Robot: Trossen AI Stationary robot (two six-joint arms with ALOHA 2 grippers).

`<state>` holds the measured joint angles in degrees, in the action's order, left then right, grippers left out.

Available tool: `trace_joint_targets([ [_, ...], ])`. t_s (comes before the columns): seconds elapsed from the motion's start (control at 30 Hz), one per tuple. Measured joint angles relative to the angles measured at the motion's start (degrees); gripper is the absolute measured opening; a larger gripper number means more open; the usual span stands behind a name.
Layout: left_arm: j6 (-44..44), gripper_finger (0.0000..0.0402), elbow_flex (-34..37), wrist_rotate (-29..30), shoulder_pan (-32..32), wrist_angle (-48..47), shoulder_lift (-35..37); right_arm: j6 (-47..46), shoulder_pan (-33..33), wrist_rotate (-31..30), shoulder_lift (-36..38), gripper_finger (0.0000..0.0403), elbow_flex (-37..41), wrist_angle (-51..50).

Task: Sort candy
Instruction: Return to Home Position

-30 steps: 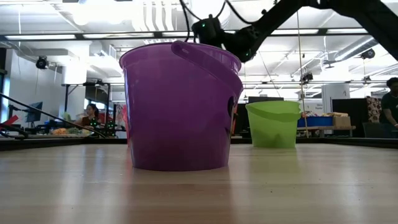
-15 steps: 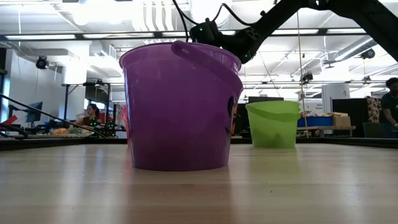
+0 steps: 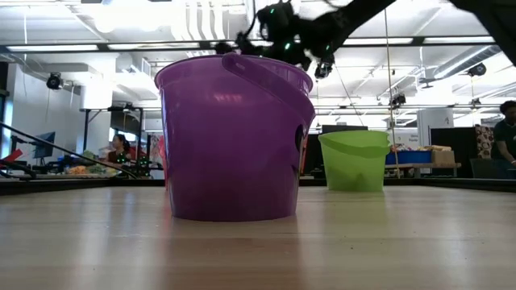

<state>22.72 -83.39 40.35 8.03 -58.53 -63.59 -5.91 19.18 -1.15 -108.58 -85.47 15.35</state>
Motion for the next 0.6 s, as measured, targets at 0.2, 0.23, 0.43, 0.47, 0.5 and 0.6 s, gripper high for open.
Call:
trace_joint_targets([
  [0.2, -8.4, 0.0088, 9.1, -8.8, 0.0, 8.1, 8.9, 3.2, -0.8, 6.1, 7.1, 0.008, 5.2, 2.3],
  [0.23, -9.8, 0.0075, 12.0, -10.5, 0.0, 11.6, 11.5, 3.6, -0.8, 6.1, 8.5, 0.0076, 7.0, 3.3],
  [0.43, -7.8, 0.0006, 28.3, -10.0, 0.0, 24.7, 25.0, -1.6, -1.0, 5.2, 16.0, 0.0054, 16.8, 4.5],
  [0.47, -5.1, 0.0004, 30.3, -9.1, 0.0, 25.0, 26.4, -3.4, -1.0, 5.2, 17.3, 0.0053, 17.9, 4.1],
  [0.5, -2.7, 0.0006, 32.1, -8.3, -0.1, 25.4, 27.6, -5.2, -1.0, 5.2, 18.3, 0.0052, 18.8, 4.1],
  [0.6, 4.0, 0.0018, 36.9, -8.3, 0.0, 27.1, 30.6, -15.6, -1.0, 5.2, 21.2, 0.0054, 21.1, 4.1],
])
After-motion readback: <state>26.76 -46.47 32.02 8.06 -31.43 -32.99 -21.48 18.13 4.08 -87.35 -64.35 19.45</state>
